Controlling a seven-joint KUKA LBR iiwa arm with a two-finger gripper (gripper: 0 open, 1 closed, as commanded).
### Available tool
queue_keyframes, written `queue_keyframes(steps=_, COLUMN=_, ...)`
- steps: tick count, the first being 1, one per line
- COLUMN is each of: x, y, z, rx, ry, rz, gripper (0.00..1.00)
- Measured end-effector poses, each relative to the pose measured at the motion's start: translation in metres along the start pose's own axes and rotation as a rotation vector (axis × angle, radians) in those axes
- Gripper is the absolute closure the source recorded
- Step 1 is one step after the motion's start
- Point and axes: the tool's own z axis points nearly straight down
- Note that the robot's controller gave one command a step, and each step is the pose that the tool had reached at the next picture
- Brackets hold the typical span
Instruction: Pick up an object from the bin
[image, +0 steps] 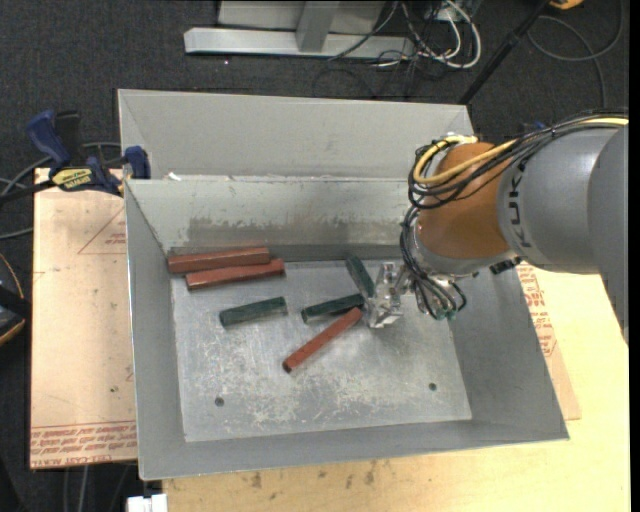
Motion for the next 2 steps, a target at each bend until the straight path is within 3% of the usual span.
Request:
queue_keyframes(steps=1, x=0.0128, y=-0.0010, z=0.0031, rx=-0.001, ry=0.062, rz=-0.002, gripper=0.00)
queue_keyframes(steps=2, x=0.0127, y=-0.0010, z=0.0032, rx=-0.001, ry=0.062, rz=-0.003, gripper=0.00)
